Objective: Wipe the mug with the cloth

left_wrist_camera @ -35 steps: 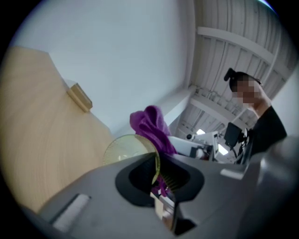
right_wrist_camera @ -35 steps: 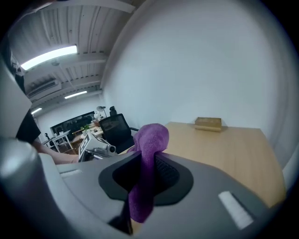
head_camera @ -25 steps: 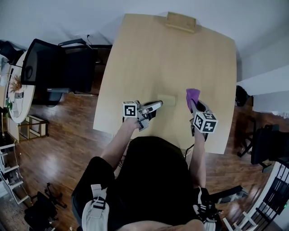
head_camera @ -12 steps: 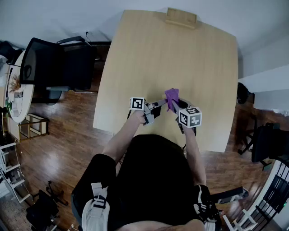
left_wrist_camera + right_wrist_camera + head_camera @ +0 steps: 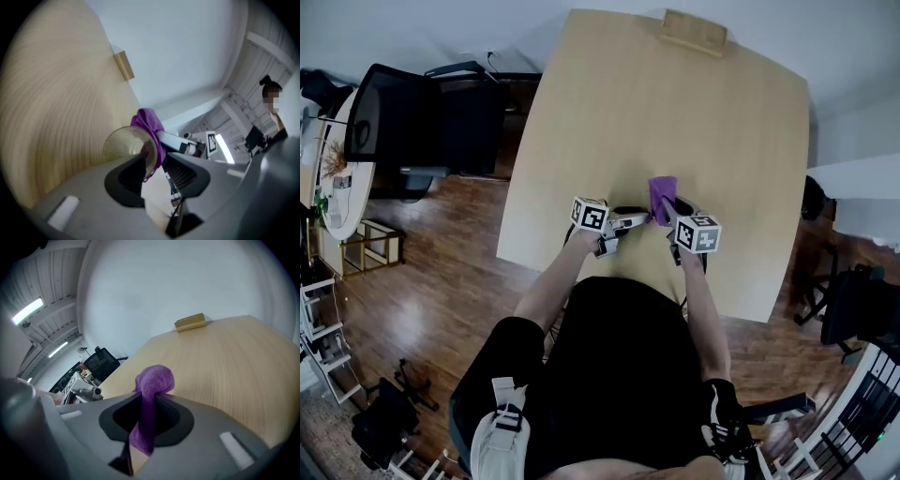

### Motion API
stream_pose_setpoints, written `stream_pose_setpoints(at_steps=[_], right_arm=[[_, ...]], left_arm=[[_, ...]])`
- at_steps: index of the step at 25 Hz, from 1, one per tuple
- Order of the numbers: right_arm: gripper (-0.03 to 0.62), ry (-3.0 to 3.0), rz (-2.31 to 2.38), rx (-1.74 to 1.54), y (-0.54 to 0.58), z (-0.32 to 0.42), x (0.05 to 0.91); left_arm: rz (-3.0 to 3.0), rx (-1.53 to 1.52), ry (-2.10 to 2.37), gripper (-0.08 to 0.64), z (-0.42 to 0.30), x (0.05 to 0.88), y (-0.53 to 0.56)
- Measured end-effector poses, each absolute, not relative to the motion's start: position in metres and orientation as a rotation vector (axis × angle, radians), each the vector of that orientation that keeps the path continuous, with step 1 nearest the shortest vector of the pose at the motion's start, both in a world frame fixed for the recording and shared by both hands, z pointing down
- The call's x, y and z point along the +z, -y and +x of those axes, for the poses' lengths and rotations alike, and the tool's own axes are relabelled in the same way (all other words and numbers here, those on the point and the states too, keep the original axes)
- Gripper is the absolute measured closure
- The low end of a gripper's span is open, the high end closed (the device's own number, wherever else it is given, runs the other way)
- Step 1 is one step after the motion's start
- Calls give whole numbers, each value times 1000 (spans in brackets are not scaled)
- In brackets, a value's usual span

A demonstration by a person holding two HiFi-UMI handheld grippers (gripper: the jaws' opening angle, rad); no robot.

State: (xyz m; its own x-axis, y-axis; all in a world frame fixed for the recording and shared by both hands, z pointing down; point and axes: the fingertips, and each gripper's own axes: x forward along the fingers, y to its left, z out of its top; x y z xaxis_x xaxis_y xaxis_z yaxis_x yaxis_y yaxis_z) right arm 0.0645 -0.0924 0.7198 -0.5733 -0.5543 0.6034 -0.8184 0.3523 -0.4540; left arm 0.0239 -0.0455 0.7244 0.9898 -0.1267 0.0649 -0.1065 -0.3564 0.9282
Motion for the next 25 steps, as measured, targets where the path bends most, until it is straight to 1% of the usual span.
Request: stream_pose_setpoints(at_steps=[2, 3, 4, 8, 10, 12, 14, 16, 18, 20, 22, 25], right_arm=[[529, 2282, 1209, 1073, 96, 65, 719], [529, 2286, 1210, 1078, 98, 64, 719], [529, 2292, 1213, 1086, 99, 64, 719], [529, 2303, 1231, 1152, 101, 70, 716], [529, 2307, 1280, 1193, 101, 82, 699], [529, 2333, 1323, 1201, 104, 88, 665], [529, 2386, 1284, 1144, 107, 74, 624], [529, 2414, 1175, 1010, 106, 45, 596], [529, 2371, 1059, 866, 100, 21, 592], [529, 2321, 1016, 814, 94, 17, 599], [529, 2312, 1057, 862, 92, 32, 599], [531, 2233, 1168, 927, 93, 77, 612]], left_arm=[[2025, 17, 205, 417, 22, 727, 44], [2054, 22, 229, 431, 21, 728, 46], [2074, 18, 245, 476, 21, 728, 48], [2153, 9, 237, 516, 23, 720, 51], [2227, 36, 228, 518, 23, 711, 49], [2337, 82, 208, 518, 22, 697, 43], [2457, 142, 176, 518, 22, 683, 36], [2560, 174, 143, 518, 26, 668, 29], [2642, 155, 119, 518, 33, 650, 25], [2702, 94, 108, 518, 38, 628, 21], [2733, 31, 101, 517, 38, 610, 18], [2723, -79, 118, 518, 26, 591, 17]])
